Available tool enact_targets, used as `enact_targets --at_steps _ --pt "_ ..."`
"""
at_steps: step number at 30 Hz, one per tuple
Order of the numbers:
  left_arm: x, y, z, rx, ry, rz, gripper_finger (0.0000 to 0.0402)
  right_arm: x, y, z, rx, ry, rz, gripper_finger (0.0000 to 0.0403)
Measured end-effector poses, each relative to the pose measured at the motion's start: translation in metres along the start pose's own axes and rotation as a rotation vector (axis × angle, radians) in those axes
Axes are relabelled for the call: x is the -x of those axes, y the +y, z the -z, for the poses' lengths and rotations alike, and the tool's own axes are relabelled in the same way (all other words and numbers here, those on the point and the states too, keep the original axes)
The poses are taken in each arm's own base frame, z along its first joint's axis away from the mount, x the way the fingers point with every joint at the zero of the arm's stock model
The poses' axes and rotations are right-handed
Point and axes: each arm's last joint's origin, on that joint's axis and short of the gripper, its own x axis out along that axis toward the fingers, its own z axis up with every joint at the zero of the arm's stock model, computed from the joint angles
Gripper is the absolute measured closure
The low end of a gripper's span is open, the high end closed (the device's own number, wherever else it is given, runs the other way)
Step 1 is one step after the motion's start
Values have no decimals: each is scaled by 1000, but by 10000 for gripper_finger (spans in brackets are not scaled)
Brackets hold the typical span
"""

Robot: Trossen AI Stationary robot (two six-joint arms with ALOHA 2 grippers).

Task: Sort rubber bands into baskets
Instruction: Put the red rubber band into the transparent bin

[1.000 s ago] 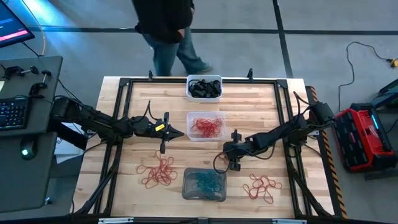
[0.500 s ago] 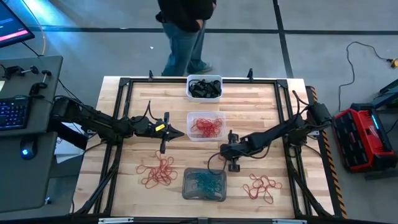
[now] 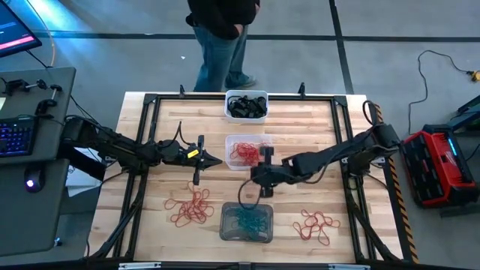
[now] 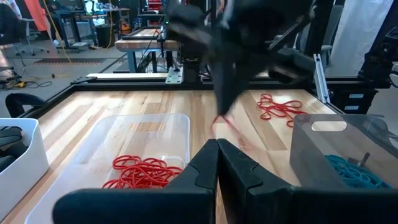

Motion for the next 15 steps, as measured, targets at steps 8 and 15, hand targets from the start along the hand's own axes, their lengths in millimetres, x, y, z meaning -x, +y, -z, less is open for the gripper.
enact_targets --at_steps 8,15 --pt "0 0 0 0 0 0 402 -6 -39 -14 -1 -35 183 403" --pt "0 0 0 -2 3 1 402 -24 -67 3 -35 21 239 403"
